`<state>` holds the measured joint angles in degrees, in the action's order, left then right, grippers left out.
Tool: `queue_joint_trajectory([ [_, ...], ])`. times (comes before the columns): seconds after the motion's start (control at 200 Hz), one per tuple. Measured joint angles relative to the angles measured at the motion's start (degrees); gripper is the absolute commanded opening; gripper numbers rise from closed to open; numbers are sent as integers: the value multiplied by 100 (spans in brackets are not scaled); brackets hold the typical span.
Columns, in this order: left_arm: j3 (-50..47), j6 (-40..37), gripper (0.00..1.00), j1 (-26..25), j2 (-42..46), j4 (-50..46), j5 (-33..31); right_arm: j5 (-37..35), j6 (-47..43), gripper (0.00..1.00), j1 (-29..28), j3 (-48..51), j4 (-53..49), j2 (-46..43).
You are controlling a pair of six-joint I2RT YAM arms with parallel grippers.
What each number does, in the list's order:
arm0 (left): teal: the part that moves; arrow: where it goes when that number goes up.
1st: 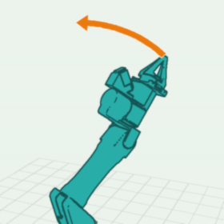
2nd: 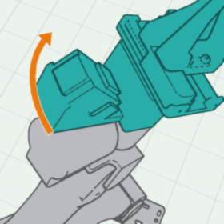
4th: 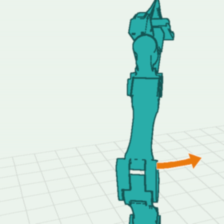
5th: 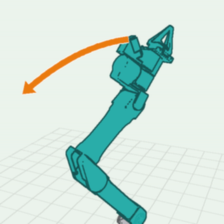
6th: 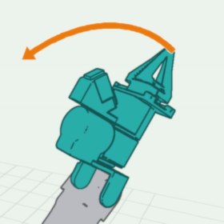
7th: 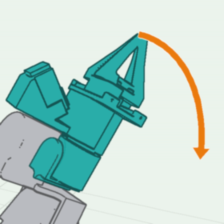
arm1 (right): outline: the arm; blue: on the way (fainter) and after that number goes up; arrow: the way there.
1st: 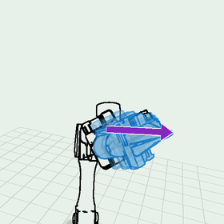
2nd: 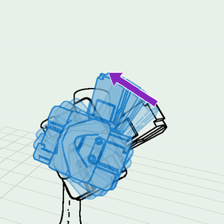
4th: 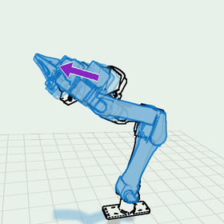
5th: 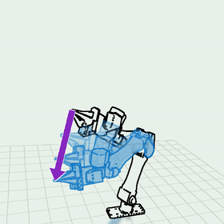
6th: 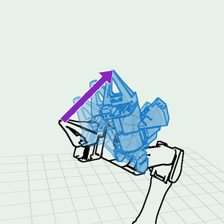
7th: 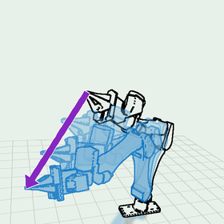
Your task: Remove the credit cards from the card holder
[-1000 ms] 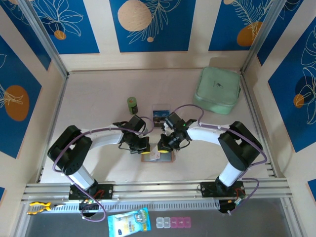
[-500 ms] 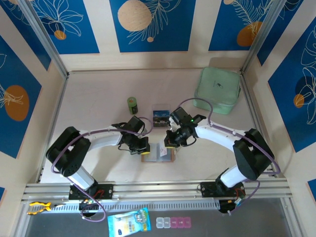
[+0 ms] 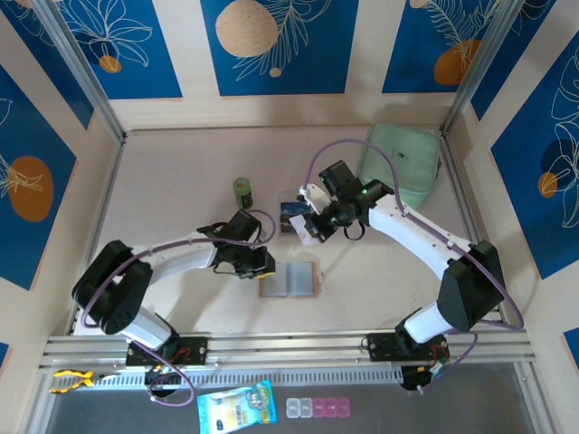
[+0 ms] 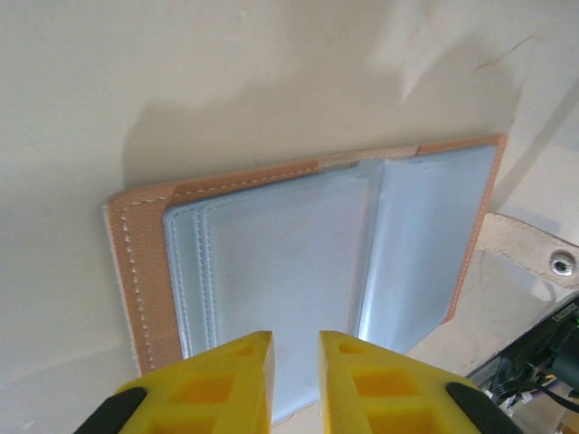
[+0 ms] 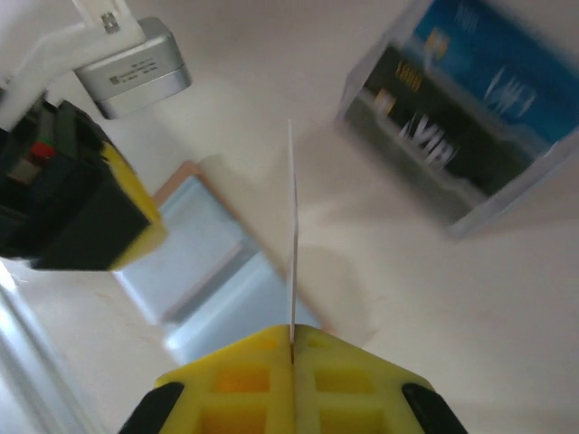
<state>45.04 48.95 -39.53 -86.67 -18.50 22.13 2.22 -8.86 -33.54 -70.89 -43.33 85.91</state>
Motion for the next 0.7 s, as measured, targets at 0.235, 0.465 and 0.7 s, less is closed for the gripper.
queue_joint_trajectory([
  [0.235,-90,-94,25,264,654,-63,-328,-306,-2184,0,315,-1510,-505,940],
  [0.465,-308,-151,26,459,1047,-205,-487,-103,-3320,0,649,-3320,-1239,2170],
  [0.7,-455,-149,27,560,1132,-221,-509,81,-3941,0,780,-4771,-2103,3399],
])
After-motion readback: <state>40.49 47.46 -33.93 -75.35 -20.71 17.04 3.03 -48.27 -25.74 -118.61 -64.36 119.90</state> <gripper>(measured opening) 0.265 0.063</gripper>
